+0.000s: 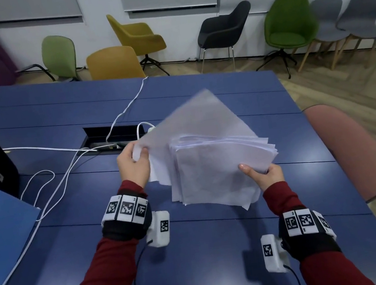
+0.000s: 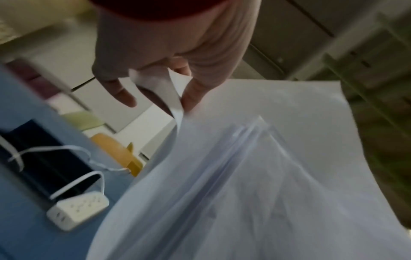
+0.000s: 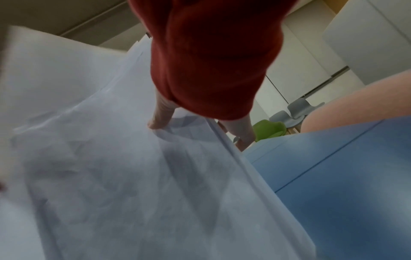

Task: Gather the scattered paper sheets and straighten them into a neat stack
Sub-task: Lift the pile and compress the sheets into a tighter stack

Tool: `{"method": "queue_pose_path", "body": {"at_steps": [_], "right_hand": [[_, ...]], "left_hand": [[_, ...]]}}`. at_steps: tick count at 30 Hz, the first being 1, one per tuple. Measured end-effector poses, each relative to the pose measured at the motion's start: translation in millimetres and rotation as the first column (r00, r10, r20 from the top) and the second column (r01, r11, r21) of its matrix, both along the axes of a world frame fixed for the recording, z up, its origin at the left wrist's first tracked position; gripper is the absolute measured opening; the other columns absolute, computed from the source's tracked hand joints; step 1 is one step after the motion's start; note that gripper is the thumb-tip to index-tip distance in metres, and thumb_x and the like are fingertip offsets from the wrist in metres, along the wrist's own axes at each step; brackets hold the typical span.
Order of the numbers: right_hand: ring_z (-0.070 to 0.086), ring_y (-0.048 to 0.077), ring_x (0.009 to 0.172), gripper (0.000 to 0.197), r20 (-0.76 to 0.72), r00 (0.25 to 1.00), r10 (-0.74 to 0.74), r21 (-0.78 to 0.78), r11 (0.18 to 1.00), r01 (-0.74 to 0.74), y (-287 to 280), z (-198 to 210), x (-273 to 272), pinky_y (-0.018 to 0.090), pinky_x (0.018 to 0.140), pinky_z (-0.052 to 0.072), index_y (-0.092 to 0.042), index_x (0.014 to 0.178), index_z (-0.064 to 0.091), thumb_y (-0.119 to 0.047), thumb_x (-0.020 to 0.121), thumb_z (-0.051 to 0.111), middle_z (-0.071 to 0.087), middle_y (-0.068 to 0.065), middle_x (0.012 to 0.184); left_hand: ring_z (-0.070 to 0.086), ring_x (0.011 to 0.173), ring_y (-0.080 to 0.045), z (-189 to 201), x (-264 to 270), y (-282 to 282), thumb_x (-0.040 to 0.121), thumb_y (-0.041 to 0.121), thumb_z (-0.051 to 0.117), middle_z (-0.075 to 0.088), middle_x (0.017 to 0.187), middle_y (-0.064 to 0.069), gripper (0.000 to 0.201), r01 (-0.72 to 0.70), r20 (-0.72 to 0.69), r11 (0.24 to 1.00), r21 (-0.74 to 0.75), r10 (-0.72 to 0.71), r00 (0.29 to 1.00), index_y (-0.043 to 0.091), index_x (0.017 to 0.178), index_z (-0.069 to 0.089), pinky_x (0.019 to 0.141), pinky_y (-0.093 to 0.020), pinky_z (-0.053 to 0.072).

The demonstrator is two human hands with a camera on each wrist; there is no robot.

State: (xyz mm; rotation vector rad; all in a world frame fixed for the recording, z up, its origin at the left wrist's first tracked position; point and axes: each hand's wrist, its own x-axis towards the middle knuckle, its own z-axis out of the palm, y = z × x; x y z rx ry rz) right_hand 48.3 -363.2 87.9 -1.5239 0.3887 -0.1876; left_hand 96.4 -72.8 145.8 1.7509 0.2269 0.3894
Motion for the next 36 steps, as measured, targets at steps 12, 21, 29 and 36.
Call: {"method": "queue_pose_path", "body": {"at_steps": [12, 21, 29, 36], "right_hand": [[0.064, 0.011, 0.074, 0.008, 0.023, 0.999, -0.028, -0.001, 1.000, 0.028, 4, 7, -2, 0.012, 0.065, 0.054, -0.018, 0.079, 0.068, -0.011, 0.077, 0.073, 0.068, -0.003, 0.082], [0.066, -0.007, 0.062, 0.012, 0.184, 0.973, -0.136, 0.098, 0.988, 0.119, 13, 43, 7, 0.010, 0.067, 0.055, -0.017, 0.078, 0.067, -0.006, 0.080, 0.069, 0.072, -0.016, 0.062], [0.057, 0.008, 0.072, 0.027, 0.095, 0.978, -0.187, 0.102, 0.979, 0.177, 22, 32, -3, 0.021, 0.070, 0.050, -0.023, 0.076, 0.061, -0.047, 0.071, 0.070, 0.062, -0.002, 0.082], [0.037, 0.008, 0.055, 0.030, 0.220, 0.905, -0.363, 0.126, 0.931, 0.342, 30, 56, 18, 0.026, 0.062, 0.035, -0.025, 0.051, 0.047, -0.029, 0.078, 0.059, 0.040, -0.013, 0.050]], "left_hand": [[0.054, 0.115, -0.020, -51, -12, -13, 0.068, -0.009, 0.053, 0.057, 0.117, -0.005, 0.061, 0.588, -0.444, 0.790, 0.176, -0.469, 0.763, 0.008, 0.127, 0.049, 0.090, -0.023, 0.045], [0.059, 0.097, -0.026, 0, -20, -58, 0.051, 0.014, 0.061, 0.063, 0.105, -0.008, 0.059, 0.369, -0.075, 0.865, -0.340, -0.416, 0.906, 0.014, 0.110, 0.055, 0.088, -0.040, 0.048], [0.060, 0.113, -0.026, -13, -38, -85, 0.069, 0.053, 0.062, 0.064, 0.117, -0.004, 0.047, 0.151, -0.107, 0.865, -0.478, -0.228, 0.968, 0.027, 0.107, 0.057, 0.101, -0.050, 0.045], [0.061, 0.074, -0.007, 2, -14, -102, 0.068, 0.065, 0.065, 0.061, 0.074, 0.014, 0.047, -0.086, -0.138, 0.908, -0.411, 0.032, 0.990, 0.018, 0.072, 0.060, 0.078, -0.024, 0.051]]}}
